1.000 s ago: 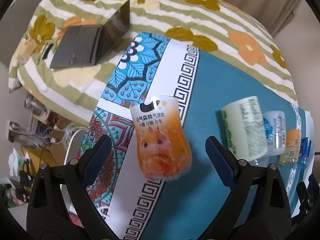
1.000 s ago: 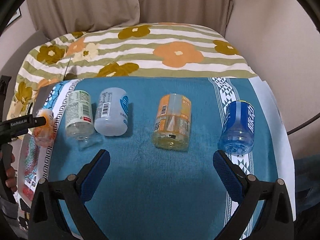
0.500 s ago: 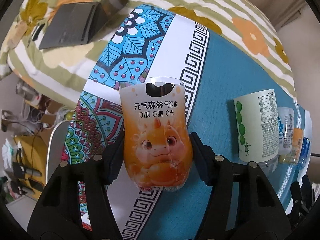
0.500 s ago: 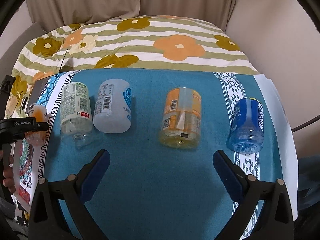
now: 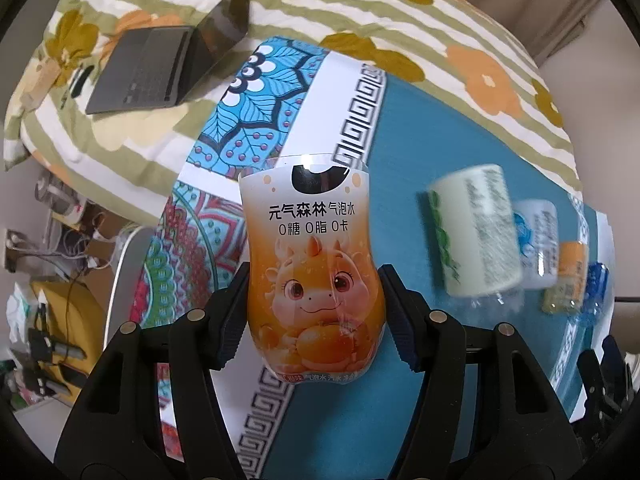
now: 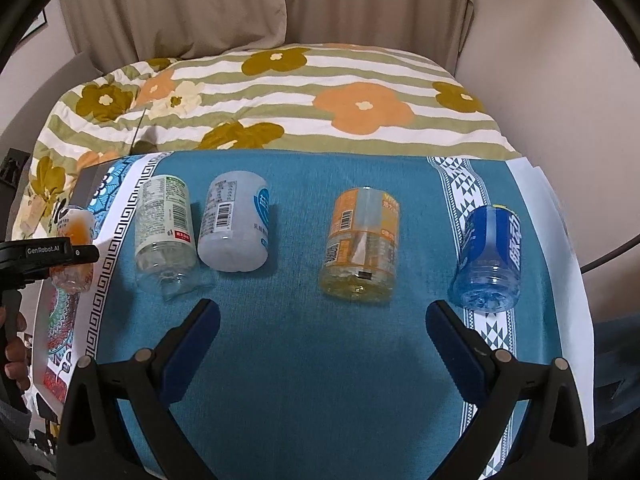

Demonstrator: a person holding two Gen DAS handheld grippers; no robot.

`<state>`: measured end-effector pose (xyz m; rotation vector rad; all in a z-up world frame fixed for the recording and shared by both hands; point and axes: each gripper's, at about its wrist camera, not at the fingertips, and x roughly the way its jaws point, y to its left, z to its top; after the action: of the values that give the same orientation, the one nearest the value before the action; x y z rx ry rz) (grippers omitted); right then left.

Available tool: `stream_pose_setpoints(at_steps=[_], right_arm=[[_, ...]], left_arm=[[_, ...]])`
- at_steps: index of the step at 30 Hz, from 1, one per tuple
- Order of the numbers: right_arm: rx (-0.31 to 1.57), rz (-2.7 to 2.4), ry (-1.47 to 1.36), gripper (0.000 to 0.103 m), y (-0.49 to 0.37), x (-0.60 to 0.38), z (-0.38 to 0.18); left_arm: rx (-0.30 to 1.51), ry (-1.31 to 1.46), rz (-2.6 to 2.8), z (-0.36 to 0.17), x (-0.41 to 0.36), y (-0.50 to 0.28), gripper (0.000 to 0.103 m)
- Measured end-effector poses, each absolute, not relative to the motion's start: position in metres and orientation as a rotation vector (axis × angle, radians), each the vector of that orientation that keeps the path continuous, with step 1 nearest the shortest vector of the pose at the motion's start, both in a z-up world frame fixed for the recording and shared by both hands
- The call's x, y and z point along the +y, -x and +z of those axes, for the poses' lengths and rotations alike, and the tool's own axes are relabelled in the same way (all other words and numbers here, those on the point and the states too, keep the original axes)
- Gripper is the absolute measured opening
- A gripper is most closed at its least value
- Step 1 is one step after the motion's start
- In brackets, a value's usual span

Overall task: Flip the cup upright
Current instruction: 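Lift the orange-printed cup with the left gripper and rotate it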

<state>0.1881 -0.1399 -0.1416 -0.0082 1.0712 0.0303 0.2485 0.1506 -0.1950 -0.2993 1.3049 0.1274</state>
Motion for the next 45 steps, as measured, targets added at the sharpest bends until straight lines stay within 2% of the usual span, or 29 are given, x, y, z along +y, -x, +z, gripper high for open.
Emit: stream_pose_setpoints(at_steps=[11,20,31,42,44,45], right_arm=[[1.01,0.09,0.012,0.103,-0.149,-0.173,-0.12],[0.999,0.095,-0.006,0.103,-0.111,-0.212,-0.112],[1.018,0.08,-0.028,0.103,-0.085,-0.247,-0.127],[1.048,0.084,-0.053,0.103,-0.077,-0.261,-0.147],[1.049,0.083,-0.058,0.103,-0.077,-0.263,-0.149],[1.049,0.084,-0.061,0.103,-0.077,-0.264,-0.149]], left_arm=[[1.244,0.262,0.069,-0.166,0.088,-0.195,0.066],[1.265,0.197,-0.058,-0.165,0.008,-0.161,0.066],[1.315,0.108,-0.175,-0.198,-0.072,-0.144,0.066],[1.354,0.027,-0.19,-0.223,-0.095,-0.142,0.067],[1.357,0.021,-0.19,-0.224,-0.097,-0.143,0.071],[1.356,0.02,-0.189,-0.225,-0.098,-0.143,0.083]])
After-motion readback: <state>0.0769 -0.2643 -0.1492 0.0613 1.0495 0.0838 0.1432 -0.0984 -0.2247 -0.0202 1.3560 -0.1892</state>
